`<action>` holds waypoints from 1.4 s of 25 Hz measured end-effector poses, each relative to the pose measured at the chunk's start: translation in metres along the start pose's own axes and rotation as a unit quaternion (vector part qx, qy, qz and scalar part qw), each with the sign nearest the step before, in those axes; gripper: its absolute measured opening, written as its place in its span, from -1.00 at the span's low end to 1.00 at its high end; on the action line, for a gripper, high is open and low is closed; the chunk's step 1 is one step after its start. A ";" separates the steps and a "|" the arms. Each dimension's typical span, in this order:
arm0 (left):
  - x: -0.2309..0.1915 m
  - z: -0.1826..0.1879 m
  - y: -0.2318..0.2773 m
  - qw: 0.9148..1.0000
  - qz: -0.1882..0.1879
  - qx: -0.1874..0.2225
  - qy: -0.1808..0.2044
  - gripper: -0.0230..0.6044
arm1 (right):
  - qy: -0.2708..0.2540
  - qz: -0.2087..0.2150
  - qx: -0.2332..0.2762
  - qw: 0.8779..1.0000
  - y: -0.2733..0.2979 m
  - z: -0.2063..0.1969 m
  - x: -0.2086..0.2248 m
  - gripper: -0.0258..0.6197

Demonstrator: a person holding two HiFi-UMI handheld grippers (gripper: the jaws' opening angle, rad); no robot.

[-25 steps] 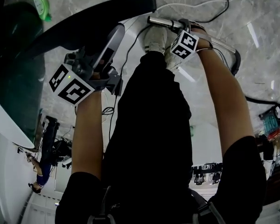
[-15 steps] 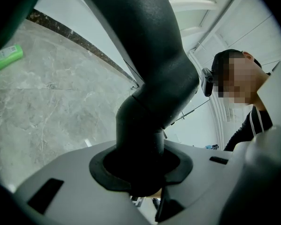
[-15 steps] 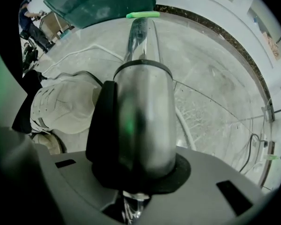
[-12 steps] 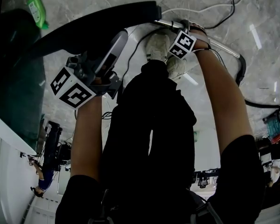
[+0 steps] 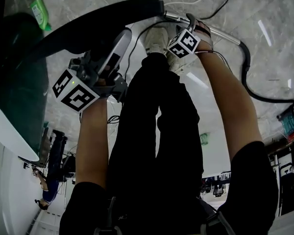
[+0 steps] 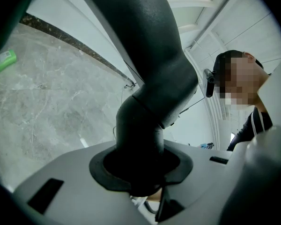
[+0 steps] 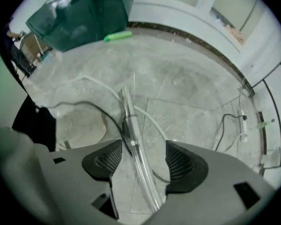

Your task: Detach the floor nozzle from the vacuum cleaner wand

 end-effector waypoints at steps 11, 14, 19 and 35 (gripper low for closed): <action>0.224 0.081 -0.005 0.993 -0.026 0.075 0.092 -0.52 | 0.374 -0.043 0.339 0.862 -0.417 0.054 0.123 -0.86; 0.305 0.103 -0.036 0.993 -0.010 0.076 0.094 -0.52 | 0.411 -0.060 0.373 0.830 -0.545 0.049 0.123 -0.86; 0.443 0.156 -0.051 0.977 -0.018 0.084 0.197 -0.52 | 0.430 -0.147 0.441 0.774 -0.713 0.044 0.160 -0.86; 0.631 0.229 -0.119 0.951 -0.045 0.098 0.290 -0.52 | 0.441 -0.205 0.555 0.675 -0.953 0.036 0.155 -0.87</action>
Point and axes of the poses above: the fingertips, and each gripper's own axes: y forward along the fingers, x to its right, z out of its top, the point moved 8 cm from there along -y, backward along the fingers, and after that the axes turned 2 degrees about y, right-handed, at the moved point
